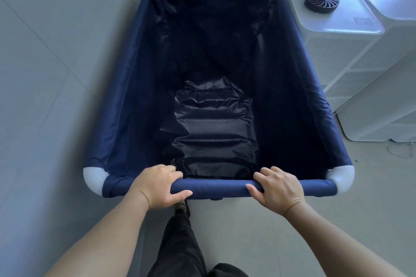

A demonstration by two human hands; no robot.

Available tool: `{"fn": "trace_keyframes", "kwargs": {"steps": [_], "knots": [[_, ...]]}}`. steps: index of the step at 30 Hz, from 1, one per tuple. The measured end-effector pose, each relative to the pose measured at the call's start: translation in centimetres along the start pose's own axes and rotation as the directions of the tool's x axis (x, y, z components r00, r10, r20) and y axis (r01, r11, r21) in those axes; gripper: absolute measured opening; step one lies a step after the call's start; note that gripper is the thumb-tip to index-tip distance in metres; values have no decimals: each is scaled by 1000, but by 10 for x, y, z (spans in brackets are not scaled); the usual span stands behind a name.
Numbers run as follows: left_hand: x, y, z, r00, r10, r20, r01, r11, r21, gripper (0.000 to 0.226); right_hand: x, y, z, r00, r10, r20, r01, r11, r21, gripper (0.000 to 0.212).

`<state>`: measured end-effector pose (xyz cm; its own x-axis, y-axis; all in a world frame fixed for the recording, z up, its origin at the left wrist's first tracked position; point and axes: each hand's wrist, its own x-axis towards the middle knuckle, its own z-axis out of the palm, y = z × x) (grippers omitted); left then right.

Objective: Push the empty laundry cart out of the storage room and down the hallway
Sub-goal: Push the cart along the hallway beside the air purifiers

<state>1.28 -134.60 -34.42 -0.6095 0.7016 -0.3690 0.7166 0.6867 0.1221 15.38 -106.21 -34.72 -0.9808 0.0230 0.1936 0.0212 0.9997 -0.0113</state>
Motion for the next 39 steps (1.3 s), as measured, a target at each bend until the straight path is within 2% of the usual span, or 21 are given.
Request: {"fn": "trace_keyframes", "kwargs": {"steps": [6, 12, 18, 31, 39], "knots": [[-1, 1, 1, 1000, 2, -13, -2, 1000, 15, 52, -1, -1, 0, 1000, 4, -2, -4, 1000, 5, 47], [0, 0, 3, 999, 6, -42, -5, 1000, 17, 72, -1, -1, 1, 1000, -7, -16, 7, 1000, 1, 47], [1, -2, 5, 998, 21, -53, -21, 1000, 0, 65, -1, -2, 0, 1000, 1, -9, -1, 1000, -26, 46], [0, -2, 4, 1000, 11, -20, -11, 1000, 17, 73, 0, -1, -2, 1000, -16, 19, 16, 1000, -15, 47], [0, -2, 5, 1000, 18, -14, -17, 999, 49, 54, 1, 0, -4, 996, -22, 83, 21, 1000, 12, 46]]}}
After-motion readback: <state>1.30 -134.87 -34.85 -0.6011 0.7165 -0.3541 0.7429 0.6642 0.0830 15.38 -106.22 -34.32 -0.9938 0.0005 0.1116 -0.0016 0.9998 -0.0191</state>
